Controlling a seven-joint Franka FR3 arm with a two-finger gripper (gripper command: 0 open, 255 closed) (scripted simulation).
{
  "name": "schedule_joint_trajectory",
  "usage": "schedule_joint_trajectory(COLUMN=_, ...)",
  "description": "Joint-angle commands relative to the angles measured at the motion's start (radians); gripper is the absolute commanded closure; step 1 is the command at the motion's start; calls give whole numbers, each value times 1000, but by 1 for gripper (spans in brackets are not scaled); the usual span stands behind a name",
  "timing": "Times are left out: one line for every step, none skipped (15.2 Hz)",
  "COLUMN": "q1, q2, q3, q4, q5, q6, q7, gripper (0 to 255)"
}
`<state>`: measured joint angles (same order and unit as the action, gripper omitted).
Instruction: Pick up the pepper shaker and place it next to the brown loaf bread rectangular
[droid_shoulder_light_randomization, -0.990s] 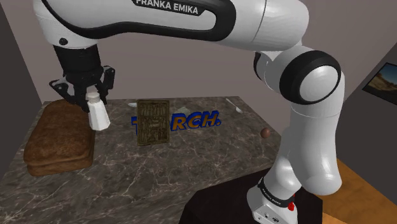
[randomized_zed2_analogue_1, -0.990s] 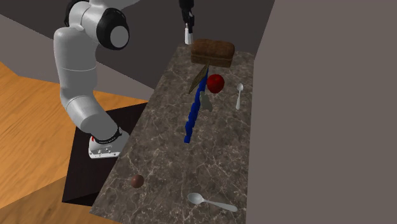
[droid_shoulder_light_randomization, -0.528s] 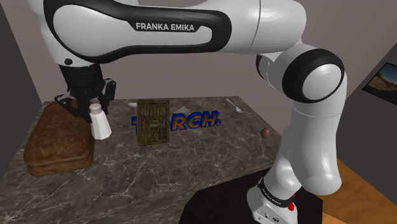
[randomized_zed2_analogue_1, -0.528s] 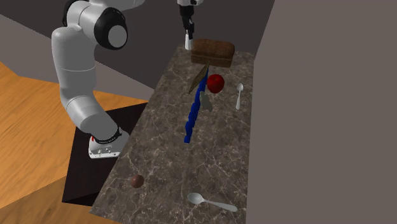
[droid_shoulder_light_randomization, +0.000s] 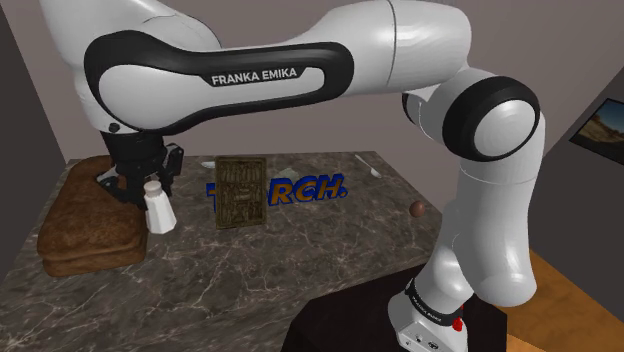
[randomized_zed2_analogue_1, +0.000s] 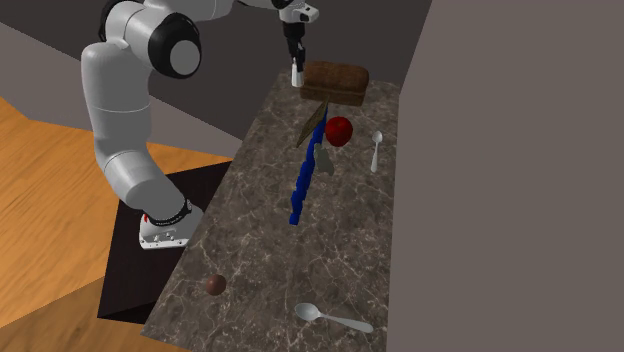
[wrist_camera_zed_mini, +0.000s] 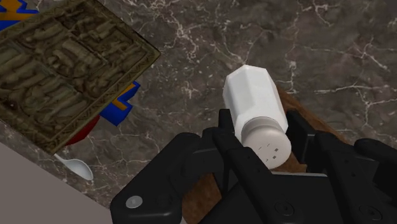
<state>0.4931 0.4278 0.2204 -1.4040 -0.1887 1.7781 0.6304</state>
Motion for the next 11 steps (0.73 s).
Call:
schedule_joint_trajectory(q1=-2, q2=0, q3=-1, q4=-29, q5=-1, q6=29, q7=3, gripper=255)
schedule_joint_trajectory(q1=-3, q2=1, q3=-1, q4=-40, q5=-2, q6=42, q7=4, gripper=255)
schedule_joint_trajectory(q1=-3, q2=3, q3=-1, q4=-51, q5=-3, q6=54, q7=6, gripper=255)
schedule_joint_trajectory(q1=-4, q2=5, q3=-2, q4=-61, q5=-4, q6=66, q7=7, gripper=255)
schedule_joint_trajectory(q1=-4, q2=7, q3=-2, q4=-71, q5=-5, q6=79, q7=9, gripper=255)
schedule_joint_trajectory(q1=-4, q2=10, q3=-3, q4=-81, q5=-6, q6=91, q7=11, gripper=255)
schedule_joint_trajectory(q1=-4, q2=13, q3=-3, q4=-90, q5=-7, q6=103, q7=12, gripper=255)
schedule_joint_trajectory(q1=-5, q2=16, q3=-4, q4=-100, q5=-8, q6=115, q7=14, gripper=255)
schedule_joint_trajectory(q1=-5, q2=19, q3=-4, q4=-108, q5=-9, q6=126, q7=16, gripper=255)
schedule_joint_trajectory(q1=-5, q2=22, q3=-5, q4=-117, q5=-11, q6=138, q7=17, gripper=255)
schedule_joint_trajectory(q1=-5, q2=25, q3=-5, q4=-125, q5=-12, q6=150, q7=19, gripper=255)
